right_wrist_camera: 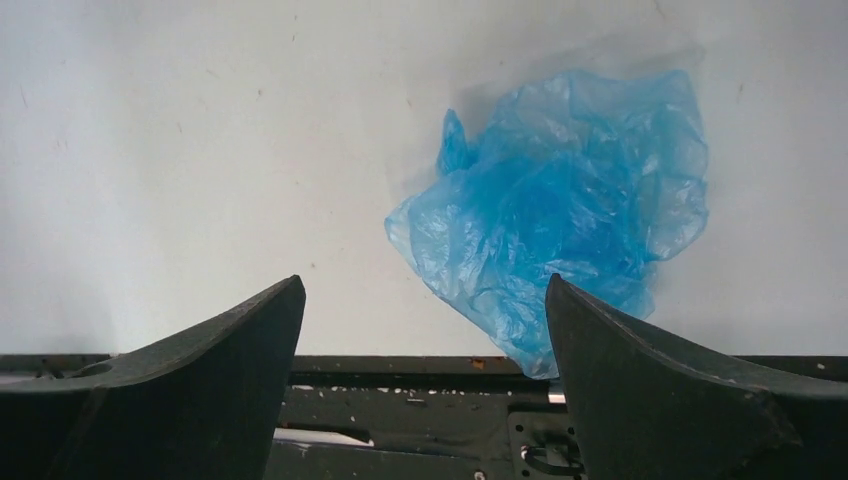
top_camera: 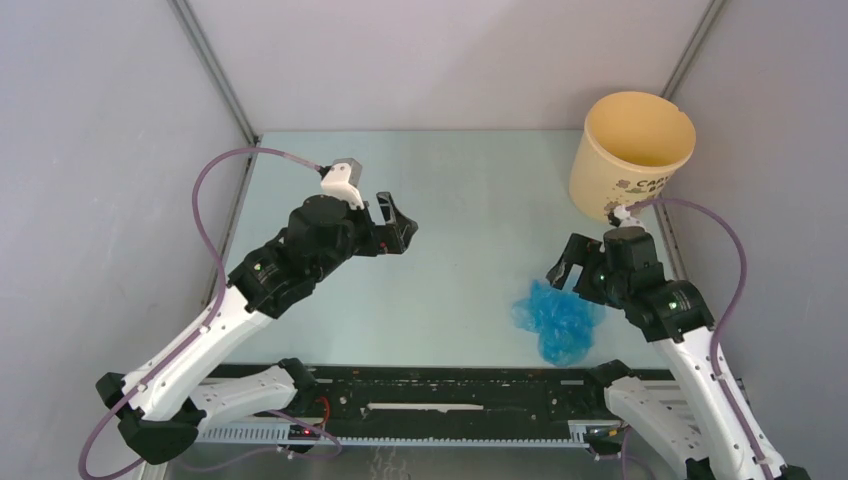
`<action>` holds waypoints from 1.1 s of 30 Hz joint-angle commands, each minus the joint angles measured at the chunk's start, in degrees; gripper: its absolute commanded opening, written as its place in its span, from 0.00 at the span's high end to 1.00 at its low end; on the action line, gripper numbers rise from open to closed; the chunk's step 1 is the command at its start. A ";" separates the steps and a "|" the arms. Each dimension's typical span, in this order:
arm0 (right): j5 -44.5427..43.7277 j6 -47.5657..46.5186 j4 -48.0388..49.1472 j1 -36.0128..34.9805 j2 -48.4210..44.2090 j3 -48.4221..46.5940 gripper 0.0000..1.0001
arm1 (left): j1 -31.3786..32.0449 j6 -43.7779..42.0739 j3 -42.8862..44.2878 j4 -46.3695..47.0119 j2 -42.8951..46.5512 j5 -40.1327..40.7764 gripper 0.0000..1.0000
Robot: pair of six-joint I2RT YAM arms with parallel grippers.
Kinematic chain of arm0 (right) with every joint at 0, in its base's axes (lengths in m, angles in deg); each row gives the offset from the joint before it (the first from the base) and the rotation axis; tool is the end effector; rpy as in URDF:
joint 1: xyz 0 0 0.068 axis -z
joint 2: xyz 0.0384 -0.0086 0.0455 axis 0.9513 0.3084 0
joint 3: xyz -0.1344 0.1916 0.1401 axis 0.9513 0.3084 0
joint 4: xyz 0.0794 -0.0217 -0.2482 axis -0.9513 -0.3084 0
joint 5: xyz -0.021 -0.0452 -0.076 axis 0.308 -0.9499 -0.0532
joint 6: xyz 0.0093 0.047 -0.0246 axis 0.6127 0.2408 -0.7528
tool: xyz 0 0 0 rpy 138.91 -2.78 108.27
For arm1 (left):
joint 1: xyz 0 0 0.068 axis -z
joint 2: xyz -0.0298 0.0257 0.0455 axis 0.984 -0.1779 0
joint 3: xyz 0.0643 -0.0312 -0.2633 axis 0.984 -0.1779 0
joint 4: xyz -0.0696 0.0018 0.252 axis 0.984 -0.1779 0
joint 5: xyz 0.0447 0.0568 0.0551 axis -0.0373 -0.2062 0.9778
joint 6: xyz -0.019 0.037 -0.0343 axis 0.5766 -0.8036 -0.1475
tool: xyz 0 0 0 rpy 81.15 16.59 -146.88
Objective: Put the trash bags into the trash bin
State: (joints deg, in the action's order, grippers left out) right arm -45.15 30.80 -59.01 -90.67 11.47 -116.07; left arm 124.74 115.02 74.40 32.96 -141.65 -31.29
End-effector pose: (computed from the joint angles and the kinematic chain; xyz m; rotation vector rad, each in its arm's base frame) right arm 0.1254 0.0396 0.3209 0.2812 2.4036 0.3125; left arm 0.1479 -0.1357 0.3982 0.0425 2.0044 -0.6561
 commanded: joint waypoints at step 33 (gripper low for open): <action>29.84 -4.81 29.46 -8.09 31.68 -0.60 1.00 | -1.05 4.48 -5.97 0.17 3.13 -0.70 0.00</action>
State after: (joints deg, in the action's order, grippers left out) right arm -27.51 29.55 -37.13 -98.01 44.56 -112.18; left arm 124.63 116.40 69.92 30.66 -138.72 -30.35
